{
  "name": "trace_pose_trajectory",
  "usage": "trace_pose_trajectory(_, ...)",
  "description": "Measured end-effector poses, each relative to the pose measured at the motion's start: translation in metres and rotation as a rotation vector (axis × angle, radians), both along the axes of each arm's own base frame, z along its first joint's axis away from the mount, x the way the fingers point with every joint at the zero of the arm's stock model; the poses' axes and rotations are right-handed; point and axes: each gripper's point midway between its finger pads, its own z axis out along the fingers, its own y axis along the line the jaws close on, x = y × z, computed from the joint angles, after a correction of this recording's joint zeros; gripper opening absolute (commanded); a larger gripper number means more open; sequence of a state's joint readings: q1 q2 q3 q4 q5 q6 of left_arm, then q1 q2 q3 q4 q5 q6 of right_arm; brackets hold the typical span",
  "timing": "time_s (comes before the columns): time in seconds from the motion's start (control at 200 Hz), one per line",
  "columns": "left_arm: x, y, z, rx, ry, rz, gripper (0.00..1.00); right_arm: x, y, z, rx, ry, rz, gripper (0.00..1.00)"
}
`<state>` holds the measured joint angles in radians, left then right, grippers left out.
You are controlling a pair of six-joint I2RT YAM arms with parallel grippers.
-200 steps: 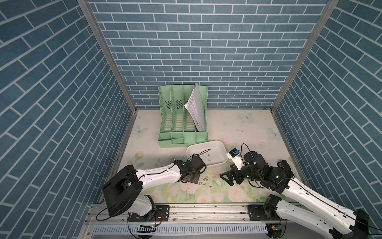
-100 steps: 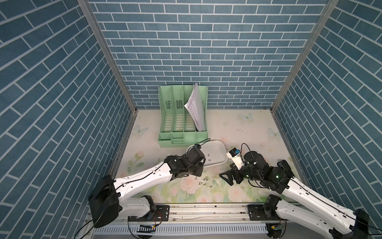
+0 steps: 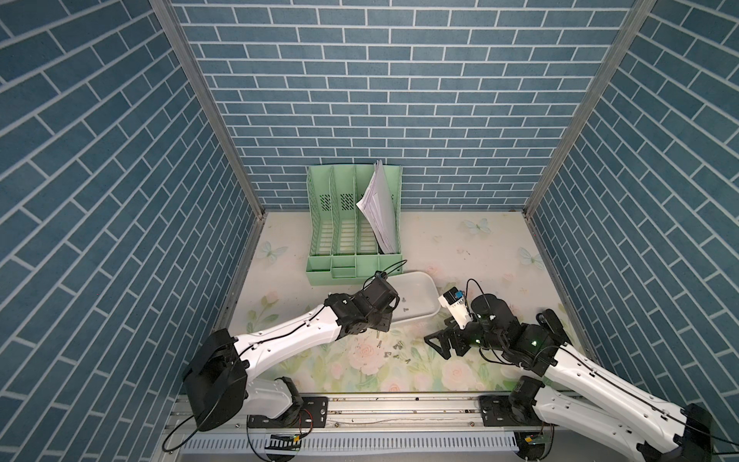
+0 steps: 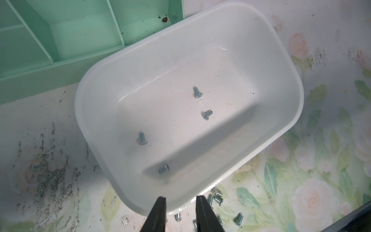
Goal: Put the screws on the desktop into the storage box
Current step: Place the screw in the storage box, then pick up the screw from the center of the board.
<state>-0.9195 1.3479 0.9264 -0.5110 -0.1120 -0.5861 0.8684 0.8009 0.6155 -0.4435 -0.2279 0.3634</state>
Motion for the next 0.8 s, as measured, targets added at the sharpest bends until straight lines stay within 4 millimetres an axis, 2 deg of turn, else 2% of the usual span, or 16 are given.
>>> trace_pose_trajectory(0.14, -0.003, 0.002, 0.008, -0.018, -0.007, -0.002, 0.34, 0.002, 0.0, -0.004, -0.014, 0.007, -0.012, 0.99)
trace_pose_trajectory(0.345, -0.016, 0.008, 0.035, -0.099, -0.025, -0.021, 0.42, 0.001, 0.004, -0.021, -0.088, 0.016, -0.008, 0.95)
trace_pose_trajectory(0.48, -0.025, 0.015, 0.05, -0.143, -0.027, -0.029, 0.57, -0.006, 0.011, -0.039, -0.172, 0.007, 0.011, 0.92)
trace_pose_trajectory(0.59, -0.034, 0.022, 0.058, -0.171, -0.024, -0.047, 0.78, -0.012, 0.014, -0.059, -0.263, -0.004, 0.033, 0.9)
trace_pose_trajectory(0.725, -0.044, 0.031, 0.072, -0.226, -0.02, -0.058, 0.99, -0.016, 0.021, -0.072, -0.326, -0.024, 0.057, 0.88)
trace_pose_trajectory(0.8, -0.05, 0.036, 0.08, -0.265, -0.015, -0.066, 1.0, -0.018, 0.027, -0.076, -0.341, -0.038, 0.071, 0.87)
